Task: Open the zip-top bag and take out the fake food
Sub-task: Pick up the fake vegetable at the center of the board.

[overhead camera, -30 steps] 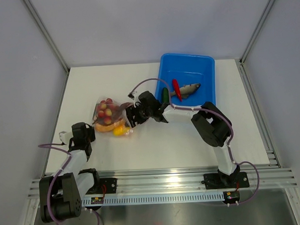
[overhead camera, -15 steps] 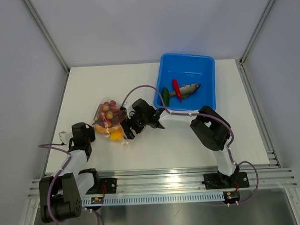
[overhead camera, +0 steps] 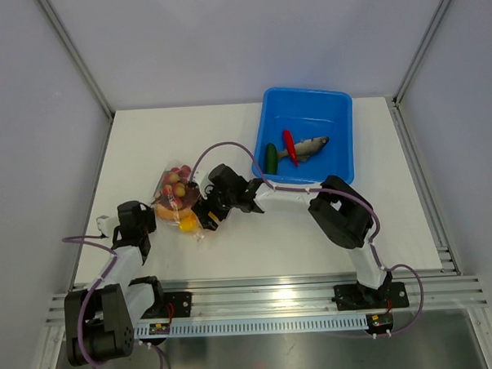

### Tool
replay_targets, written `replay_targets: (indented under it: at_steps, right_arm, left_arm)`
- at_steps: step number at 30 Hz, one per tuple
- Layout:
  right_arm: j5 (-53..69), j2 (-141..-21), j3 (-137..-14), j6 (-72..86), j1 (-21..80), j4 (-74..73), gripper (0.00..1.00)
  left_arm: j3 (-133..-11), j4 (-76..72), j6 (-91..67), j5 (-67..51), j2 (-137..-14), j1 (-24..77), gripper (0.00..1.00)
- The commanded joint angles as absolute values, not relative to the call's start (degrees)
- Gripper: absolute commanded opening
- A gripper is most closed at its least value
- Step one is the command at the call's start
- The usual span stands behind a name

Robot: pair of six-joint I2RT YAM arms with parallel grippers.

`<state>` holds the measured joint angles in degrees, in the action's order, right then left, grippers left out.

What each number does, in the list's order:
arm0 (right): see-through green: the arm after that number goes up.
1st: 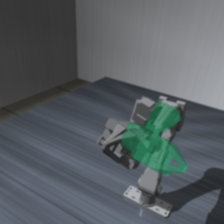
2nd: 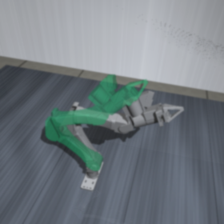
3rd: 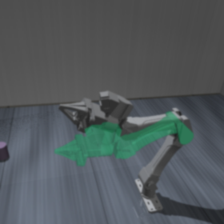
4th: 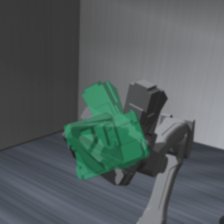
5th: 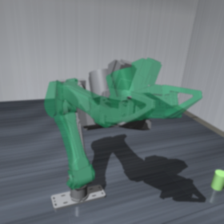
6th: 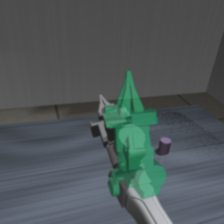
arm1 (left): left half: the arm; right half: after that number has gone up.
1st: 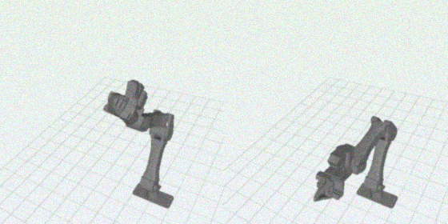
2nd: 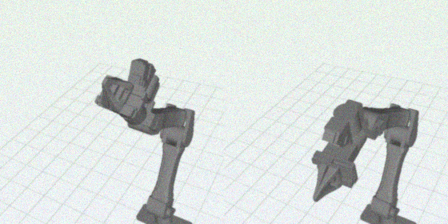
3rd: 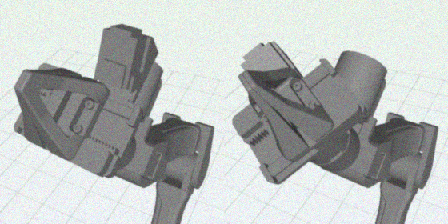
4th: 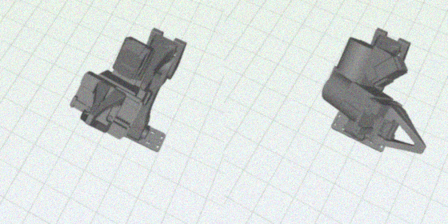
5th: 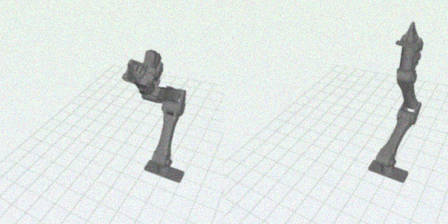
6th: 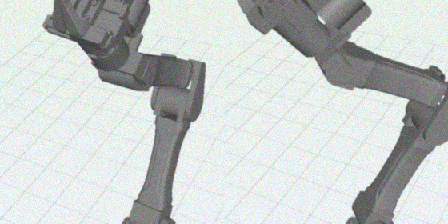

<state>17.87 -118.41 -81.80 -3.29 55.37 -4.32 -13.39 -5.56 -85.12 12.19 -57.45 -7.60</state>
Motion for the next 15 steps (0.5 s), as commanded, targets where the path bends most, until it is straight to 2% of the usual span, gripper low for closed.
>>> replay_targets:
  at_steps: [1,7,11,15]
  right_arm:
    - [17.67,-120.4,-85.08,-7.12,56.51,-3.78,0.82]
    - [17.32,-121.99,-86.13,-8.44,57.04,-5.45,0.78]
    - [16.88,-122.08,-86.92,-8.7,57.39,-6.68,0.72]
    - [16.17,-121.55,-87.1,-9.49,57.66,-7.91,0.59]
  left_arm:
    - [-14.5,-6.24,-84.99,11.16,-56.95,-7.38,0.0]
    - [-14.59,-6.33,-84.99,10.81,-56.95,-7.3,0.0]
    - [-14.5,-6.42,-84.99,10.63,-57.13,-7.29,0.0]
    - [-14.5,-6.59,-84.99,10.46,-57.3,-7.38,0.0]
